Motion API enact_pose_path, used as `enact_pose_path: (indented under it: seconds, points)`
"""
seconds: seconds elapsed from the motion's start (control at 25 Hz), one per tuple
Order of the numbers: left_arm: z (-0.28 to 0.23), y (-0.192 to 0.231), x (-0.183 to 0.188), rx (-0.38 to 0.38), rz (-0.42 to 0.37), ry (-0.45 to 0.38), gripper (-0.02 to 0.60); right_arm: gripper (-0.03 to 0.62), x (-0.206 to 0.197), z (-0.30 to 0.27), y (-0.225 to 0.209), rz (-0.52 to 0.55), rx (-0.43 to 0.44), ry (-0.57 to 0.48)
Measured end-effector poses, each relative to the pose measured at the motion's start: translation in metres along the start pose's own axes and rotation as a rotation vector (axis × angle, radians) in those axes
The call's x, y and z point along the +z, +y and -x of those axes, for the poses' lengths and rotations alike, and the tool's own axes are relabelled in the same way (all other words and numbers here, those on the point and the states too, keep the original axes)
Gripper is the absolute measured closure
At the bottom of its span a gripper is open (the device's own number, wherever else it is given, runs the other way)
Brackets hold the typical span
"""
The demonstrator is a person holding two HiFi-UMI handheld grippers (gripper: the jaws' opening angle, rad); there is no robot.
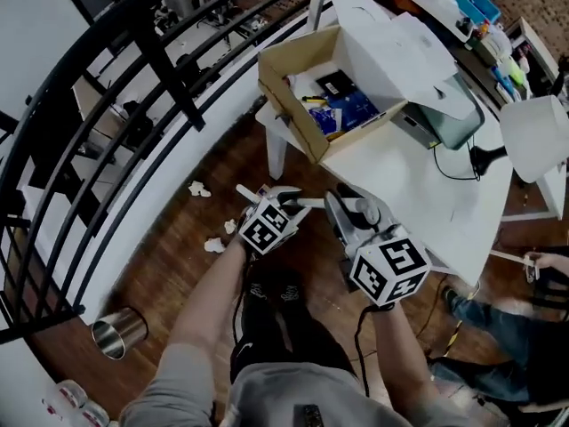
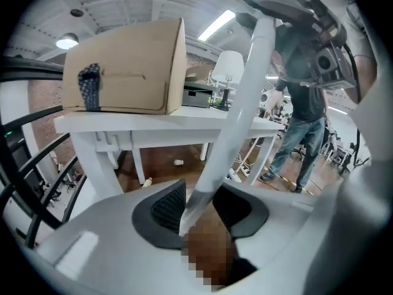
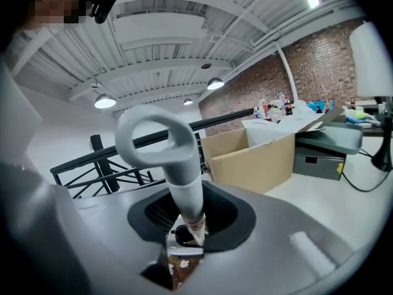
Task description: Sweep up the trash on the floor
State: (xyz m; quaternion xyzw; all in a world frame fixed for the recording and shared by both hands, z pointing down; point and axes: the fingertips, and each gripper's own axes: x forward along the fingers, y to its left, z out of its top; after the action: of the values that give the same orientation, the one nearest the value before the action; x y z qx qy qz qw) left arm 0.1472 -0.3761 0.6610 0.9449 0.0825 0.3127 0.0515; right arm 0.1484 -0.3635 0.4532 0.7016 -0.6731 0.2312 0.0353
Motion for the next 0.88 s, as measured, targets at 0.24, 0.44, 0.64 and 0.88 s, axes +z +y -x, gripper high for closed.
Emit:
enact_pose_path:
  seconds: [0.24, 0.44, 0.64, 0.88]
  points:
    - [-0.050, 0.005, -0.004, -0.108, -0.039, -0.031, 0.443, 0.508, -0.021, -0.017, -0.018, 0.071, -0.129, 0.021]
    - [-0.068, 0.021, -0.026, -0.142, -0.003, -0.027, 0.439, 0.509, -0.043, -0.049, -0.019, 0.109, -0.147, 0.067]
    - [-0.067, 0.016, -0.038, -0.169, 0.015, -0.021, 0.439, 0.508, -0.051, -0.049, -0.025, 0.037, -0.154, 0.074]
    - [-0.042, 0.011, -0.059, -0.140, 0.046, 0.001, 0.437, 0.507, -0.062, -0.048, 0.004, 0.040, -0.088, 0.104]
